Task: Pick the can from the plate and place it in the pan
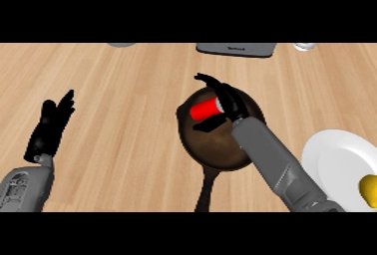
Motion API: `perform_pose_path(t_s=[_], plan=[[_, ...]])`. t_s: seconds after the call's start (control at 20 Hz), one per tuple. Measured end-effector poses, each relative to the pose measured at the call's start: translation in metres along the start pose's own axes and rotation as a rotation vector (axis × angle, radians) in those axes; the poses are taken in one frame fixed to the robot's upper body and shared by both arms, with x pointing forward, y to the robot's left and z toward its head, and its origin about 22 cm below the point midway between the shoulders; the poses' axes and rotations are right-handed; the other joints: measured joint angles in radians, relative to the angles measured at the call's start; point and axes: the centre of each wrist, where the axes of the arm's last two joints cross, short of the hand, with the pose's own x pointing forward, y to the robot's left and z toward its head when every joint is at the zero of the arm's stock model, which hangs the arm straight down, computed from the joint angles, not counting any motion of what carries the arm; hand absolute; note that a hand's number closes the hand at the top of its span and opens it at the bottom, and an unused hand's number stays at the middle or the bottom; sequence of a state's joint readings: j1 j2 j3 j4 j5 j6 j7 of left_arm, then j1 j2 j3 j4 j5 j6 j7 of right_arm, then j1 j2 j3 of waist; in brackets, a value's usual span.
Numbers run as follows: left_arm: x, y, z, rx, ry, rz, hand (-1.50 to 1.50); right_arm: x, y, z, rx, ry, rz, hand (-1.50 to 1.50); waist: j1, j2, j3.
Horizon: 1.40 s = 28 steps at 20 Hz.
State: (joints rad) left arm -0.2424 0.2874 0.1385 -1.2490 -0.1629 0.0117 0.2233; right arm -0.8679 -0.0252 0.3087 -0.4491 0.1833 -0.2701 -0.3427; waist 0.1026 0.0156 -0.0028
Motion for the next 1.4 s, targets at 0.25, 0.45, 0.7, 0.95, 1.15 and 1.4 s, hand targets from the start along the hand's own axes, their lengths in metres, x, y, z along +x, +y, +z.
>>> perform_pose_path(t_s=[0.25,0.45,0.7,0.95,1.15,1.4], plan=[[0.000,0.001,0.001,0.007,-0.002,-0.006,0.00,0.006,0.003,-0.003,-0.093,-0.042,-0.105,-1.50,-0.001,0.002,0.002],[-0.006,0.007,0.003,0.028,0.015,0.003,0.00,0.008,0.004,-0.006,-0.158,-0.037,-0.184,-1.50,-0.026,0.000,0.003],[-0.015,0.014,0.010,0.054,0.034,0.006,0.00,0.001,-0.018,-0.011,-0.241,0.006,-0.227,-1.50,-0.061,-0.005,0.004],[-0.021,0.017,0.015,0.072,0.047,0.009,0.00,-0.030,-0.083,0.001,-0.308,0.036,-0.263,-1.50,-0.083,-0.010,0.003],[-0.019,0.025,0.018,0.079,0.059,0.013,0.00,-0.055,-0.137,0.024,-0.327,0.032,-0.282,-1.50,-0.093,-0.013,0.003],[-0.023,0.027,0.018,0.084,0.054,0.014,0.00,-0.082,-0.200,0.061,-0.311,0.027,-0.299,-1.50,-0.097,-0.014,0.003]])
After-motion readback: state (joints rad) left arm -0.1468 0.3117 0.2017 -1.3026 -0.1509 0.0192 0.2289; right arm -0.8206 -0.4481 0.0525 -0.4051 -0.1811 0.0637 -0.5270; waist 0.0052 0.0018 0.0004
